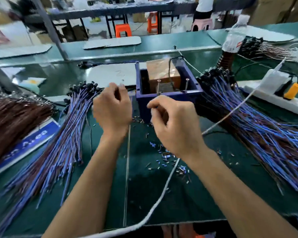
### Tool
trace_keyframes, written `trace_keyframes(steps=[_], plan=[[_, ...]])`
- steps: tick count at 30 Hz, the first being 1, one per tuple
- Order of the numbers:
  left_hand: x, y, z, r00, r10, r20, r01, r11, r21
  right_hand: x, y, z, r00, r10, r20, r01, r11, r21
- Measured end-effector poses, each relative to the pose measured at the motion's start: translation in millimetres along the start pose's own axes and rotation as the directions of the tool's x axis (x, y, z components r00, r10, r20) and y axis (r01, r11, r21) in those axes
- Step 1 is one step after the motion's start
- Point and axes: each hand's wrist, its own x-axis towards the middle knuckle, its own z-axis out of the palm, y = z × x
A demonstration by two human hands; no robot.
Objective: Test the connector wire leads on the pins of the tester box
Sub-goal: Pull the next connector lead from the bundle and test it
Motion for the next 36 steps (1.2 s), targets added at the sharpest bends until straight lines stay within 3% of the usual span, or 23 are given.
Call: trace_keyframes(steps=[2,4,7,11,16,21,25,28,30,33,36], plan=[[16,-37,-9,0.999,-0.029,0.036,0.014,0.939,0.344,4,-15,29,0.981,0.024,0.194,-0.037,0.997,0.062],[29,-67,-20,0.983,-0.140,0.118,0.048,0.819,0.572,13,-26,57,0.931,0.032,0.364,-0.053,0.997,0.049],[42,-92,-32,0.940,-0.324,0.107,0.152,0.679,0.718,24,-37,94,0.844,0.062,0.533,-0.073,0.997,0.000],[44,-102,-33,0.907,-0.411,0.093,0.221,0.651,0.726,25,-35,132,0.700,0.139,0.700,-0.072,0.990,-0.124],[41,-100,-32,0.913,-0.402,0.069,0.249,0.682,0.688,29,-23,139,0.680,0.189,0.709,-0.173,0.980,-0.096],[44,-94,-38,0.963,-0.267,0.021,0.221,0.837,0.500,27,-14,133,0.646,0.194,0.738,-0.308,0.951,0.019],[46,-84,-38,0.924,-0.382,0.010,0.372,0.904,0.209,23,-13,132,0.637,0.196,0.746,-0.372,0.925,0.075],[43,-77,-39,0.895,-0.425,0.136,0.406,0.902,0.147,22,-12,133,0.641,0.198,0.742,-0.382,0.921,0.083],[41,-74,-40,0.869,-0.410,0.276,0.381,0.912,0.155,22,-11,132,0.637,0.203,0.743,-0.394,0.915,0.088],[38,-74,-38,0.813,-0.408,0.415,0.303,0.906,0.296,22,-10,132,0.631,0.211,0.746,-0.422,0.901,0.103],[37,-80,-36,0.923,-0.314,0.224,0.197,0.883,0.425,22,-9,133,0.634,0.215,0.743,-0.436,0.893,0.113]])
